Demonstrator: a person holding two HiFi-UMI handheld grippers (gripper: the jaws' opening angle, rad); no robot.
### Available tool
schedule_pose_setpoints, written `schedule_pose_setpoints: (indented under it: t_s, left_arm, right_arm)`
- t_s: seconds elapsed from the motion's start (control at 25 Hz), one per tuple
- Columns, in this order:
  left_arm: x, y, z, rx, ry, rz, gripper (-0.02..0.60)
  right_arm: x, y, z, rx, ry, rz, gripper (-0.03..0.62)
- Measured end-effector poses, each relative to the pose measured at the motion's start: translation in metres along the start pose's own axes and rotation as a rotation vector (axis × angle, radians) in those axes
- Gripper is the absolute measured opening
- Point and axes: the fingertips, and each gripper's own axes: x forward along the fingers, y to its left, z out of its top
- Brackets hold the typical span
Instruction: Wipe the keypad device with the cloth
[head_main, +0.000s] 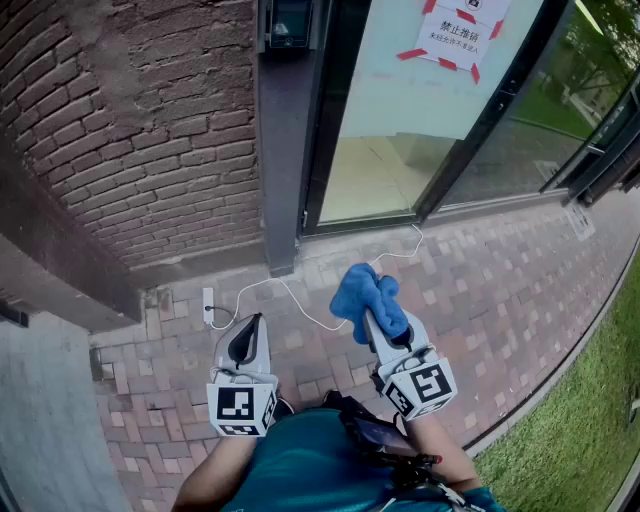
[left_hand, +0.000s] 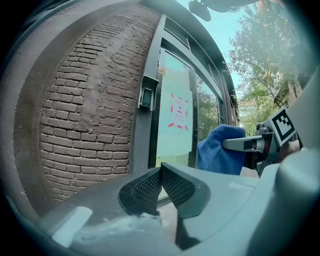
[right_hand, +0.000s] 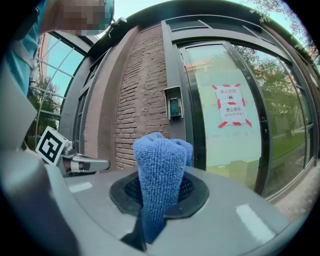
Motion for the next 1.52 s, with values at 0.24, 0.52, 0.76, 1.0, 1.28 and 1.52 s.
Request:
schedule_pose_setpoints:
  t_s: [0.24,0.52,0.76,1.0,1.28,1.52]
  left_arm:
    - [0.011,0.028,-0.005,-0.013,0.019,0.019,-0.006]
    - [0.065,0.054,-0.006,-0.003,0.045,0.076,-0.006]
    - [0.133,0.073,0.021,0.028,0.038,0.147,-0.006]
    - [0.19,0.08,0.057,0.052,0.002,0.194,-0.006]
    - [0.228,0.084,0.107,0.085,-0.041,0.197,-0.006]
    - [0.252,0.103,0.139,0.093,-0.092,0.154,-0.006]
  right_arm:
    - [0.019,0.009,0.004,-0.016,0.009,0.017,0.044]
    - [0.082,-0.019,0.004,-0.002,-0.017,0.099,0.044]
    - [0.153,-0.066,0.027,-0.003,-0.058,0.191,0.044]
    - [0.2,-0.103,0.056,-0.032,-0.117,0.292,0.044]
    - [0.236,-0.122,0.096,-0.028,-0.2,0.356,0.044]
    - [0.255,-0.132,0.143,-0.052,-0.263,0.331,0.044]
